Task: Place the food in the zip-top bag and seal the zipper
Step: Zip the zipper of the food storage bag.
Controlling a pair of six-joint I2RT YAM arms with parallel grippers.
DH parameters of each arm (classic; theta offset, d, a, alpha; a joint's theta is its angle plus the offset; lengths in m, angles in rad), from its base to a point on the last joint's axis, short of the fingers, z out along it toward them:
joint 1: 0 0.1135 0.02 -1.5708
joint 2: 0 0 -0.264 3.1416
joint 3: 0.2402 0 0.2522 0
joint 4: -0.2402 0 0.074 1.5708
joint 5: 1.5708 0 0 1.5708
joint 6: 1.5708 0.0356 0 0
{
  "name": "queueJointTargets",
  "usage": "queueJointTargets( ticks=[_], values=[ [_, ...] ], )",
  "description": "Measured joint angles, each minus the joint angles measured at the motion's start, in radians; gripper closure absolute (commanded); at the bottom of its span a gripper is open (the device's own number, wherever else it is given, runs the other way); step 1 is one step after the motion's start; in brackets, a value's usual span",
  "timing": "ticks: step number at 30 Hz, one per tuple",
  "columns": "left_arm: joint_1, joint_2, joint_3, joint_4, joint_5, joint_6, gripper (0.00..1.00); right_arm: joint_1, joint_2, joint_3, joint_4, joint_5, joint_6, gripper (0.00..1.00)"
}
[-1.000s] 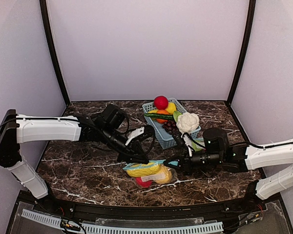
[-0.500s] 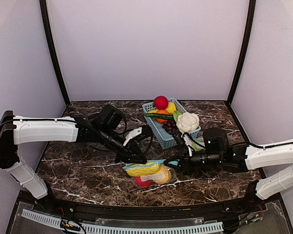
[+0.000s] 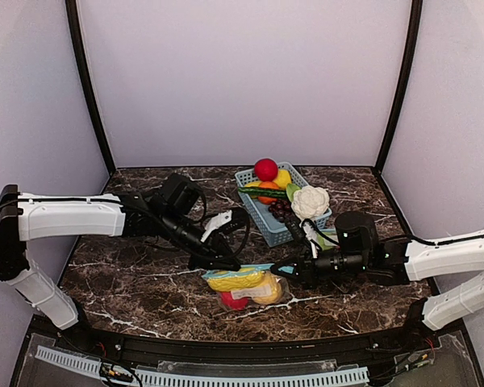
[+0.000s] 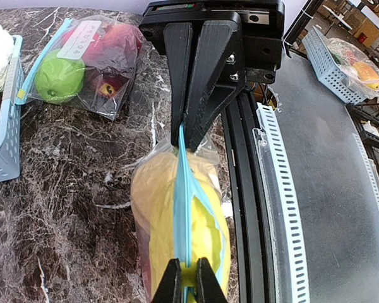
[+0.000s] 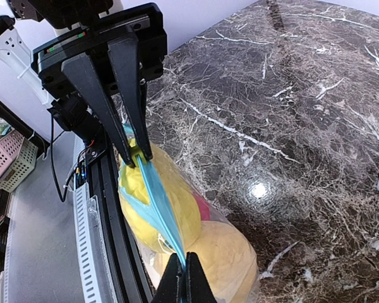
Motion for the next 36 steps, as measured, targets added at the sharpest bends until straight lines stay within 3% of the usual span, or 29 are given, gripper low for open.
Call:
queueJointTargets(
  ticks=[8,12,17,21,30,36],
  values=[
    [0.007,-0.014,-0.012,0.007,-0.001,-0.006,0.99,-0.003,0.0,0.0,0.005,-0.006,0.003,1.0],
    [0.006,-0.015,-0.014,0.002,0.024,-0.017,0.99,-0.017,0.004,0.008,0.002,-0.088,-0.021,0.98],
    [-0.035,-0.007,0.004,-0.082,0.034,-0.025,0.99,-0.021,0.039,0.066,-0.064,-0.18,-0.063,0.69],
    [-0.057,0.035,0.024,-0.112,0.06,-0.036,0.99,-0.016,0.087,0.114,-0.073,-0.233,-0.093,0.54],
    [-0.062,0.092,0.041,-0.103,0.118,-0.061,0.99,0.013,0.204,0.12,0.037,-0.289,-0.066,0.52],
    [-0.062,0.095,0.041,-0.058,0.144,-0.092,0.99,0.039,0.246,0.114,0.143,-0.293,-0.021,0.59]
  ],
)
